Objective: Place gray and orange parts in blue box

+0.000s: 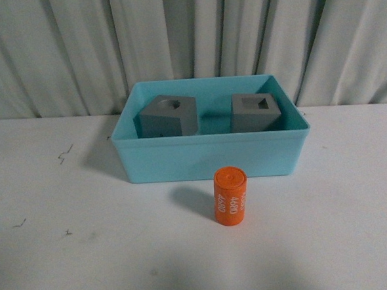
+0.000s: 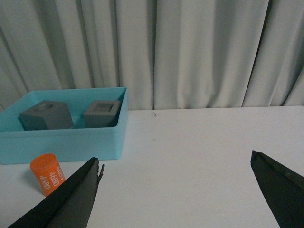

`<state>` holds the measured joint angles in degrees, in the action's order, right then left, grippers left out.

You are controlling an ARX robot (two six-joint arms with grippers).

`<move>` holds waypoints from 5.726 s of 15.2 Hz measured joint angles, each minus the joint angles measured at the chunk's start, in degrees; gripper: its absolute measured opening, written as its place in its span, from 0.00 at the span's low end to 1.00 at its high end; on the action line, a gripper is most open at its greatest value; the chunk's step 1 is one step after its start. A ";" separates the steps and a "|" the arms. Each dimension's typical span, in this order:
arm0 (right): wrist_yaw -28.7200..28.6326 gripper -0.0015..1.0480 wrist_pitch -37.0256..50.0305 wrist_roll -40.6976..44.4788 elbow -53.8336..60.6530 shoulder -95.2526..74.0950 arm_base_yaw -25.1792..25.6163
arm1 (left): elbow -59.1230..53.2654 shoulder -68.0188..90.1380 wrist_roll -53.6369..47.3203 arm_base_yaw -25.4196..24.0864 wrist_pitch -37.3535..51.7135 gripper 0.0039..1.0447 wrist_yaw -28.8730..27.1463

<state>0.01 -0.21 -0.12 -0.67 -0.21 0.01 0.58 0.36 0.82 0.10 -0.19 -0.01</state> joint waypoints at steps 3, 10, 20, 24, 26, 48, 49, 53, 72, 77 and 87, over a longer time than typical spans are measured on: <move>0.00 0.94 0.00 0.00 -0.02 0.00 0.00 | 0.00 0.00 -0.02 0.00 0.00 0.95 0.00; 0.79 0.94 -4.20 -1.66 -6.49 -25.46 11.69 | 0.00 0.00 -0.02 -0.04 -0.07 0.94 0.00; -29.14 0.94 13.09 26.51 -23.74 -88.74 8.94 | 0.00 0.00 -0.02 -0.09 -0.02 0.94 0.00; -29.03 0.94 15.04 27.50 -29.68 -97.35 3.50 | 0.00 0.00 -0.02 -0.09 0.00 0.94 0.00; -29.00 0.94 14.67 28.13 -33.77 -101.48 1.99 | 0.00 0.00 -0.02 -0.09 -0.02 0.94 0.00; -28.70 0.94 10.62 26.05 -60.50 -122.03 -14.40 | 0.00 0.00 -0.02 -0.09 0.00 0.94 0.00; -28.55 0.94 10.12 26.05 -61.33 -122.70 -14.71 | 0.00 0.00 -0.02 -0.09 0.00 0.94 0.00; -28.89 0.94 7.93 26.10 -65.44 -124.37 -16.17 | 0.00 0.00 -0.02 -0.09 0.00 0.94 0.00; -29.09 0.72 5.20 24.70 -74.44 -129.09 -18.47 | 0.00 0.00 -0.02 -0.09 0.00 0.94 0.00; -29.62 0.44 8.37 22.84 -72.15 -127.82 -18.75 | 0.00 0.00 -0.02 -0.09 -0.02 0.94 0.00; -24.41 0.44 20.94 22.03 -57.77 -94.97 -3.17 | 0.00 0.00 -0.02 -0.09 0.00 0.94 0.00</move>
<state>-24.40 20.73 21.91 -58.43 -95.18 -3.16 0.58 0.36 0.80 0.01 -0.19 -0.01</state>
